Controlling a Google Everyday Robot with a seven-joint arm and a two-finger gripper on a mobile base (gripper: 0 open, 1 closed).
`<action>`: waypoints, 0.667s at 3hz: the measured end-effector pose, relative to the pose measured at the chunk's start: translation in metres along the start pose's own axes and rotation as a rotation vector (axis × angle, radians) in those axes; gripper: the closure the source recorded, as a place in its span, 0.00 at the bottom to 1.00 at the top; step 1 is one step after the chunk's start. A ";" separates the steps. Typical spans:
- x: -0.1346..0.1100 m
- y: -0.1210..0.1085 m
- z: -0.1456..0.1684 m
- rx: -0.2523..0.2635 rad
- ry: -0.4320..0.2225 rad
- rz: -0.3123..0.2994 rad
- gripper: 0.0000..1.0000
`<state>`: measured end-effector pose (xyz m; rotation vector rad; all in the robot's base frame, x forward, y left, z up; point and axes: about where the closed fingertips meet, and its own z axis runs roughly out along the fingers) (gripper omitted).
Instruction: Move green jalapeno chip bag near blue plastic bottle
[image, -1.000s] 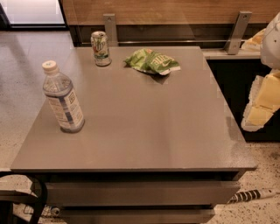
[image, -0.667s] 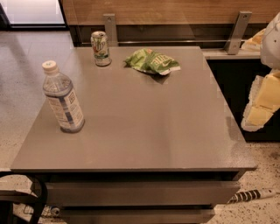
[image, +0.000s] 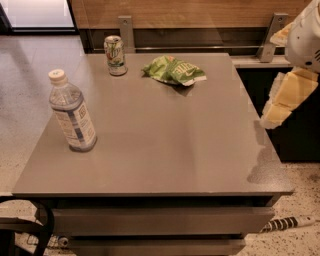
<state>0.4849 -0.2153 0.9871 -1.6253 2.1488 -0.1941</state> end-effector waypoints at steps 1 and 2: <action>-0.016 -0.050 0.028 0.073 -0.123 0.054 0.00; -0.040 -0.089 0.062 0.107 -0.288 0.104 0.00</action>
Offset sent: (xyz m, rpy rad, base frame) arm 0.1850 0.0379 -0.0186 0.4951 -0.2831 -0.0074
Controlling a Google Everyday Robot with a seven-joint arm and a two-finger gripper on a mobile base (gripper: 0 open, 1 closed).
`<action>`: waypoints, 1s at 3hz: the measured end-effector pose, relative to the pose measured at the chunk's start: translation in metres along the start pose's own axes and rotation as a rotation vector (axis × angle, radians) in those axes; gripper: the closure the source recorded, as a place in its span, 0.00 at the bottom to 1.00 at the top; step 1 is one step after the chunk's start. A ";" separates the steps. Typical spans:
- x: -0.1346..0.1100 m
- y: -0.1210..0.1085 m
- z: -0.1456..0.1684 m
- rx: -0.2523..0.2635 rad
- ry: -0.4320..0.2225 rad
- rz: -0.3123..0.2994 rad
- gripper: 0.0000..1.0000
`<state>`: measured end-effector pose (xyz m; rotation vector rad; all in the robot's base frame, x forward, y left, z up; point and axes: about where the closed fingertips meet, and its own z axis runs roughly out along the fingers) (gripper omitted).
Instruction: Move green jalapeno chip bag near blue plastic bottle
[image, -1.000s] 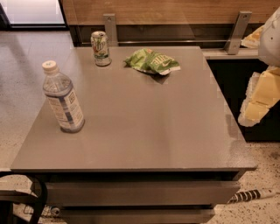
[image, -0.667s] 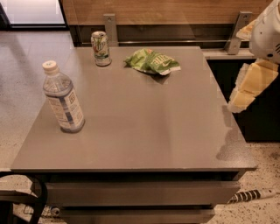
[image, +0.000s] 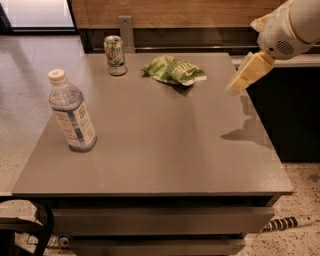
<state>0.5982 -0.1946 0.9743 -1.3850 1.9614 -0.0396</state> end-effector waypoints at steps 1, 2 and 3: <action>-0.020 -0.024 0.038 0.012 -0.135 0.055 0.00; -0.041 -0.039 0.073 -0.006 -0.225 0.104 0.00; -0.041 -0.039 0.073 -0.006 -0.225 0.104 0.00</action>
Offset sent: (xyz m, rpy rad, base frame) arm 0.1103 0.0640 -0.0180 0.3349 -0.0619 0.0253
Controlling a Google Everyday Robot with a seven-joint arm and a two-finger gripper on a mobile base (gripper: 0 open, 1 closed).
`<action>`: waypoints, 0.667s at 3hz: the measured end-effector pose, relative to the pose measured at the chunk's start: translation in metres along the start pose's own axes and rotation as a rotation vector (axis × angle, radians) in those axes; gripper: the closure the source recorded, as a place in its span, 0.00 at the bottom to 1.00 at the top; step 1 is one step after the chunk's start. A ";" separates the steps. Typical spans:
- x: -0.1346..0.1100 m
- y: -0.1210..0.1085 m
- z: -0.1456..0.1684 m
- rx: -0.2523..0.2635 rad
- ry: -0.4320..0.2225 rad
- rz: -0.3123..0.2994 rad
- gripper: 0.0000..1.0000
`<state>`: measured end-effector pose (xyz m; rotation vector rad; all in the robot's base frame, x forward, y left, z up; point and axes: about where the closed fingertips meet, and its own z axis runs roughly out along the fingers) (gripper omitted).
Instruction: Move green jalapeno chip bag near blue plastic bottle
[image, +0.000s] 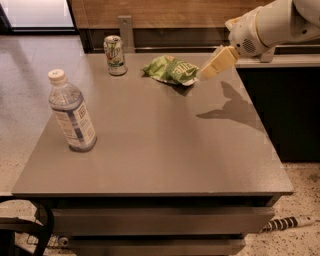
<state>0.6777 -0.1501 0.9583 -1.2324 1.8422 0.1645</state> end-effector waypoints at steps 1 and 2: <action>0.000 -0.003 0.009 0.006 0.025 0.013 0.00; 0.008 -0.017 0.043 -0.007 0.088 0.033 0.00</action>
Offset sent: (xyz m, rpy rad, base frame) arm 0.0916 0.0221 -0.0553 -0.1068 0.1360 -0.0744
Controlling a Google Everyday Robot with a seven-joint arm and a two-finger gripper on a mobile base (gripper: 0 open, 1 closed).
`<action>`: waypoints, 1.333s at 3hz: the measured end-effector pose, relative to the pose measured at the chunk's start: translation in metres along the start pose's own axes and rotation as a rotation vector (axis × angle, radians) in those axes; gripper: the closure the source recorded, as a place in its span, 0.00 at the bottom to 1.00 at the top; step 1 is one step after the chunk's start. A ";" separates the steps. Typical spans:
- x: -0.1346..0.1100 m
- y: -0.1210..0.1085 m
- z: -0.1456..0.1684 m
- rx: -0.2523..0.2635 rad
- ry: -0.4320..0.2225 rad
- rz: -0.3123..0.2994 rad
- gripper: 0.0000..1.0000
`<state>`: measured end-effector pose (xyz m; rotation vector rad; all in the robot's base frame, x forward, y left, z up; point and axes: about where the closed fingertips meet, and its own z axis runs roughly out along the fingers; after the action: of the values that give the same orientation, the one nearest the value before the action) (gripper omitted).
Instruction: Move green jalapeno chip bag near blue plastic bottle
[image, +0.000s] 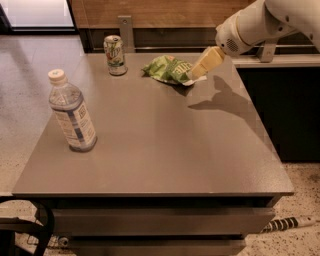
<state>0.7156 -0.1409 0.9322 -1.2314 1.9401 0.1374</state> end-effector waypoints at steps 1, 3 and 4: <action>0.004 -0.012 0.047 -0.032 0.013 0.027 0.00; -0.004 -0.016 0.131 -0.135 -0.070 0.069 0.02; -0.008 -0.004 0.155 -0.189 -0.086 0.076 0.26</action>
Offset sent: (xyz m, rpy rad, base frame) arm 0.1052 0.0470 -0.0888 0.1426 0.0983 0.0461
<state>0.8089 -0.0629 0.8363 -1.2518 1.9340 0.4146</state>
